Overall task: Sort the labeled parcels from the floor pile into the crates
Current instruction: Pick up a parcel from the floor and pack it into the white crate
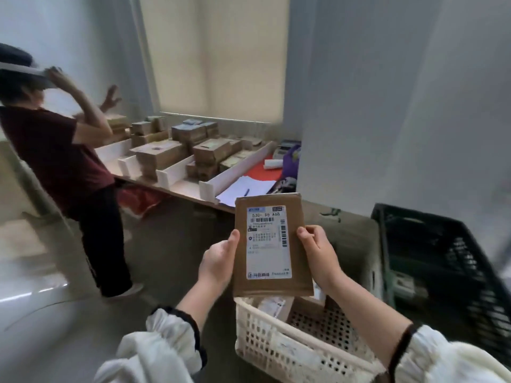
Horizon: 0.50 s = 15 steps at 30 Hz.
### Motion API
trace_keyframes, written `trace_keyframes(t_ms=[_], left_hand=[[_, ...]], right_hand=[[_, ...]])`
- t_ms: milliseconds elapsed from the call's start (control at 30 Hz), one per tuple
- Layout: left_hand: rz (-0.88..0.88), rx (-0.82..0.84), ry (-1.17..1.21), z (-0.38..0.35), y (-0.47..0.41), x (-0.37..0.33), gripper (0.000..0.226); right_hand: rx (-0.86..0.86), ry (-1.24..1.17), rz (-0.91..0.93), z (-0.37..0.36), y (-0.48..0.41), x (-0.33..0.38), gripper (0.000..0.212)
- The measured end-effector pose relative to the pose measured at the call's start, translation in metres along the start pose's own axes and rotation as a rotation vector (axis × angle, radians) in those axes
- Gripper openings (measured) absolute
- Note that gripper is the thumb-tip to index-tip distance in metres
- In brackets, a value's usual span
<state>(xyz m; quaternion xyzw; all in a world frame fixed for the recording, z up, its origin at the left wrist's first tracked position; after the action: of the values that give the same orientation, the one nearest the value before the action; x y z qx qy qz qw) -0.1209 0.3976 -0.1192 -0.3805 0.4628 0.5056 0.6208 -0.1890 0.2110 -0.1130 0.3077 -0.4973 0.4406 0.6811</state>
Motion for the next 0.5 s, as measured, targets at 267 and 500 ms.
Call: trace_keyframes(t_ms=[267,500], left_hand=[[0.026,0.247,0.005,-0.144,-0.06,-0.011,0.084],[0.098,0.36,-0.07,-0.205,-0.117,0.021,0.083]], right_hand=[[-0.237,-0.062,-0.161,0.105,-0.04,-0.073,0.04],[-0.306,-0.077,-0.301,0.117,-0.087,-0.131,0.032]])
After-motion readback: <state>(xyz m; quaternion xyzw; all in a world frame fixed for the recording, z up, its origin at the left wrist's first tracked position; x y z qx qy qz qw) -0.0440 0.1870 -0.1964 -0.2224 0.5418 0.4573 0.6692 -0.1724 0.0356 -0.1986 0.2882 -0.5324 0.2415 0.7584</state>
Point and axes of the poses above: each hand's wrist, its own y-axis away from the middle knuckle, its own z-axis out of the back of the hand, x = y × z, the point moved 1 cm from there along -y, towards the middle knuckle, and after that the axes turned 6 degrees about y, right-handed, at the moved point
